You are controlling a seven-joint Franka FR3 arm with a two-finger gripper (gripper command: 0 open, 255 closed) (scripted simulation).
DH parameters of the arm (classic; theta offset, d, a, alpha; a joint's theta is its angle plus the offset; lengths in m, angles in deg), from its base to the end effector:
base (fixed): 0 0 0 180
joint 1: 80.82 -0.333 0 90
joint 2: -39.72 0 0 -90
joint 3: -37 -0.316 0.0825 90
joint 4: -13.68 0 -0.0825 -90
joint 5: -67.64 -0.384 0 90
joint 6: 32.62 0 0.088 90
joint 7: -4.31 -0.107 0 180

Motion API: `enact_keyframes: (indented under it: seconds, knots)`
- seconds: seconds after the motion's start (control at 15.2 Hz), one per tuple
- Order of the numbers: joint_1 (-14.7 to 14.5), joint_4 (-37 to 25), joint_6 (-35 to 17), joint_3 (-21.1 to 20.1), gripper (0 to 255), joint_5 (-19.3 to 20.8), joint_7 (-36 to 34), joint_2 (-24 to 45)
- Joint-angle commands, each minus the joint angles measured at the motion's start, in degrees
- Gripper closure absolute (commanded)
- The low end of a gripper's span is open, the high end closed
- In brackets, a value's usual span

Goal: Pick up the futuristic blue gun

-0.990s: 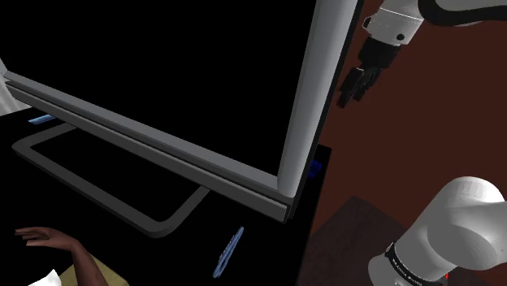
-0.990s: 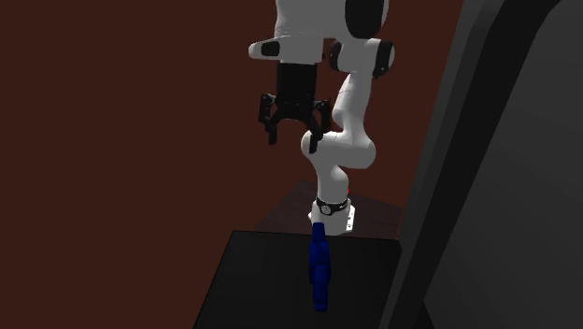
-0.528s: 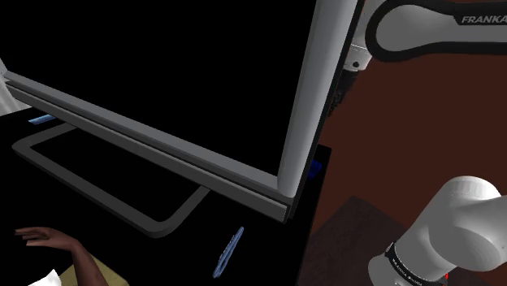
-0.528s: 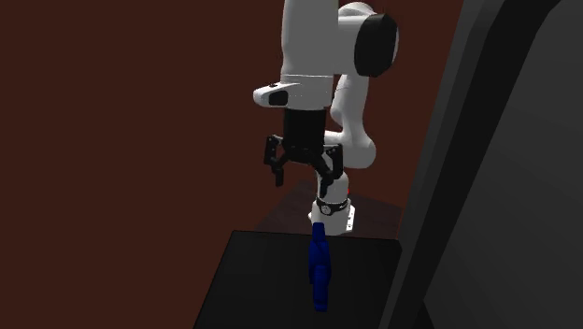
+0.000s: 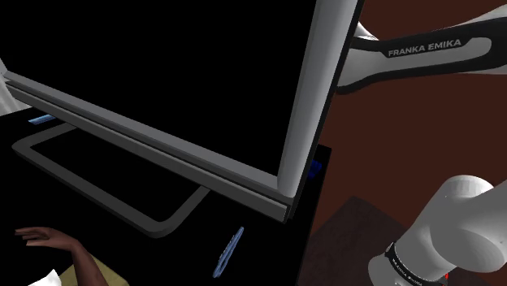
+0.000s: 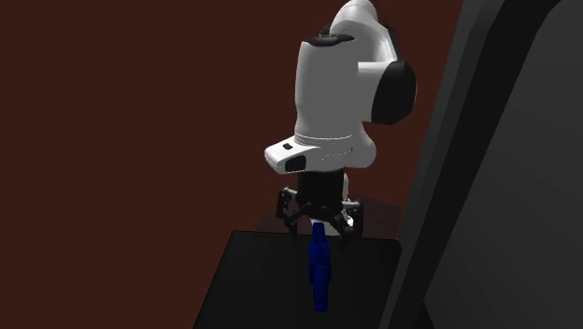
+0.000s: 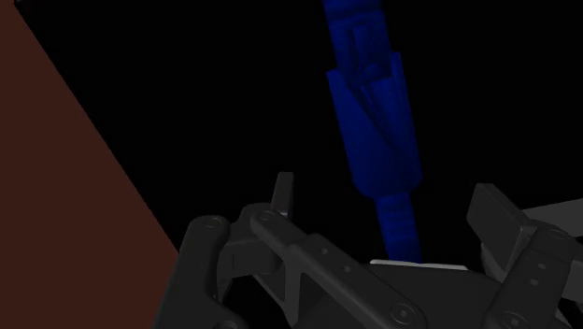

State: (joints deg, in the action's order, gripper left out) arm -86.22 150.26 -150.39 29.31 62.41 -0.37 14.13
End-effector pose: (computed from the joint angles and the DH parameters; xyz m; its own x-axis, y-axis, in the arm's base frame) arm 0.4137 0.1052 0.4954 0.9890 0.0964 0.1124 0.1010 -0.9942 -0.0366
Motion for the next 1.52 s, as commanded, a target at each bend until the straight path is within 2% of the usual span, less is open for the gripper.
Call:
enact_keyframes:
  seconds: [0.0, 0.59, 0.66, 1.25, 1.45]
  knots:
    - [-0.46, 0.03, -2.66, -0.87, 0, -0.3, -0.51, 2.75]
    - [-0.53, 4.31, -8.91, -1.22, 0, -0.46, -0.4, 4.73]
    - [-0.55, 4.27, -8.91, -1.26, 255, -0.46, -0.45, 4.77]
    - [-0.53, 4.31, -8.92, -1.23, 255, -0.46, -0.4, 4.74]
    - [-0.5, 2.69, -6.41, -1.09, 255, -0.41, -0.43, 3.85]
